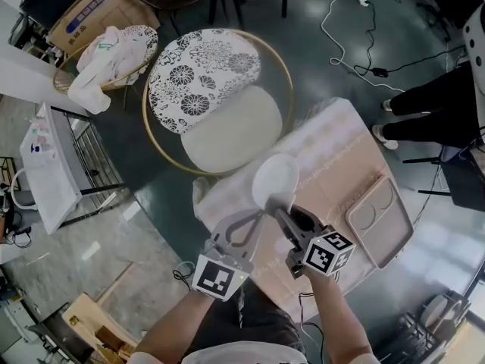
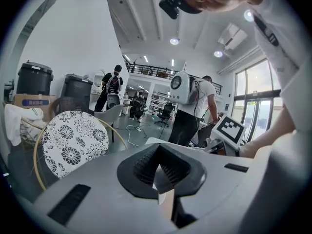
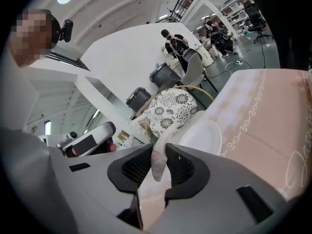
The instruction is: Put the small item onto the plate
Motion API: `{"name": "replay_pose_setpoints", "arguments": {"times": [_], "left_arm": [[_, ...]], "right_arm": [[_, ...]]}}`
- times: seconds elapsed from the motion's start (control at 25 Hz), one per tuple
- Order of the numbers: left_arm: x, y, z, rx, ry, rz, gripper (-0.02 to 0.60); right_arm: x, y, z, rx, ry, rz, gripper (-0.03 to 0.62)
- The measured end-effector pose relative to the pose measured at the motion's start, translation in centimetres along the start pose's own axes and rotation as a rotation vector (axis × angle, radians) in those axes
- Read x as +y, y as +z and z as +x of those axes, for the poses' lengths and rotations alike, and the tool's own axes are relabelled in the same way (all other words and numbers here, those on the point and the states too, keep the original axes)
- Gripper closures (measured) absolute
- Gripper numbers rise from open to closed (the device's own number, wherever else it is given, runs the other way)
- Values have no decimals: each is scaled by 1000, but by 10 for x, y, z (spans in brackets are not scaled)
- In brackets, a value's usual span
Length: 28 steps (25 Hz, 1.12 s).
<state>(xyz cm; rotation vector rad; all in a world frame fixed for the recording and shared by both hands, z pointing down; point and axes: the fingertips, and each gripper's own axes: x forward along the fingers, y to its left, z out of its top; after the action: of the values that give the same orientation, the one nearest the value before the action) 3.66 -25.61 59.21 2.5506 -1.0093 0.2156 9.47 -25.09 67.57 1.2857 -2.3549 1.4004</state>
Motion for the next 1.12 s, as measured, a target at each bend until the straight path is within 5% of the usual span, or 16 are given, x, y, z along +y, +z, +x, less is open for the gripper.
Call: {"name": "replay_pose_setpoints", "arguments": {"times": [0.68,1.12], "left_arm": [[13,-28,11,52,35,-36,577],[18,-40,23,54,44,-67,575]], "right_arm": [[-61,-29,45,124,-107,55,499],[-65,-27,60,131,-93,46,494]]}}
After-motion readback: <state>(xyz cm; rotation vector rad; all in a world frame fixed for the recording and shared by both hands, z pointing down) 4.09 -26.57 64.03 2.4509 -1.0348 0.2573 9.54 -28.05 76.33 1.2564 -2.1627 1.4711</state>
